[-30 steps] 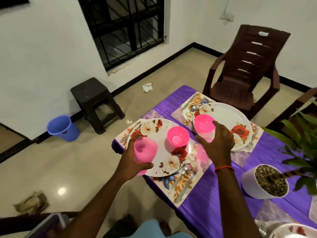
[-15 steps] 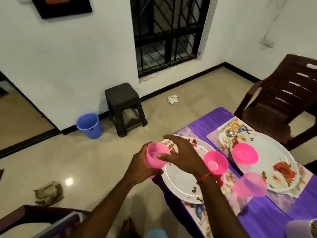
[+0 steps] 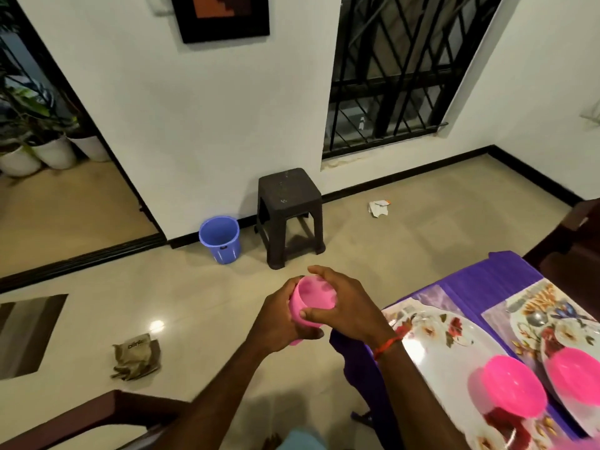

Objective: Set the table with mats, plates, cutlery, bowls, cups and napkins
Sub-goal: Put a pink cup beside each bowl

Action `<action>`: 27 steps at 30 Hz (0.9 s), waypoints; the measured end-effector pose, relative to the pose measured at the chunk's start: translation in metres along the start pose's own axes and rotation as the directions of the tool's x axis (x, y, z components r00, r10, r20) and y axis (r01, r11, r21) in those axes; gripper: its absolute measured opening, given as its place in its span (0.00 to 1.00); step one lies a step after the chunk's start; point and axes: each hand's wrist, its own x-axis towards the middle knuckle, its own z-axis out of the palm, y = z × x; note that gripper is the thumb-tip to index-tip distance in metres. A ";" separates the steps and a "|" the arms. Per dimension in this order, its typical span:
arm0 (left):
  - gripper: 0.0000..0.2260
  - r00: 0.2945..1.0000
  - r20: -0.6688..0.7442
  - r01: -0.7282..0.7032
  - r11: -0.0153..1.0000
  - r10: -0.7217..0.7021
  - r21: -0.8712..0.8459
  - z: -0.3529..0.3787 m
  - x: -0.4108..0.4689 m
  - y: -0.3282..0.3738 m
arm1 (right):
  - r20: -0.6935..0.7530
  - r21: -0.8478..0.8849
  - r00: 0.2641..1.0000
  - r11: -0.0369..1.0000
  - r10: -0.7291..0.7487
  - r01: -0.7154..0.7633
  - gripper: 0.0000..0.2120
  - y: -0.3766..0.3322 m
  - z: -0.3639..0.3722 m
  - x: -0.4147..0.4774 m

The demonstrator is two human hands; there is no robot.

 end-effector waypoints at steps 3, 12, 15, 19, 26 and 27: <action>0.45 1.000 0.009 0.019 0.999 -0.019 0.030 -0.016 0.009 -0.007 | -0.003 -0.002 1.000 1.000 -0.019 0.019 0.40 -0.008 0.011 0.017; 0.44 1.000 -0.004 0.007 1.000 -0.007 0.020 -0.049 0.064 -0.028 | 0.060 0.004 0.998 1.000 -0.013 0.012 0.42 -0.004 0.012 0.085; 0.42 0.999 0.039 0.010 1.000 -0.011 0.023 -0.054 0.097 -0.027 | 0.087 0.013 0.996 1.000 0.012 -0.013 0.42 0.007 0.009 0.118; 0.38 0.996 0.083 -0.036 0.999 0.037 -0.009 -0.071 0.151 -0.035 | 0.110 0.015 0.993 0.999 0.048 -0.049 0.42 0.021 -0.001 0.171; 0.39 0.985 0.148 -0.095 0.994 0.087 0.047 -0.096 0.245 -0.021 | 0.042 0.041 0.998 0.997 0.056 -0.058 0.42 0.032 -0.035 0.244; 0.39 0.983 0.154 -0.110 0.993 0.101 0.046 -0.097 0.258 -0.018 | 0.024 0.056 0.998 0.997 0.058 -0.059 0.42 0.035 -0.039 0.253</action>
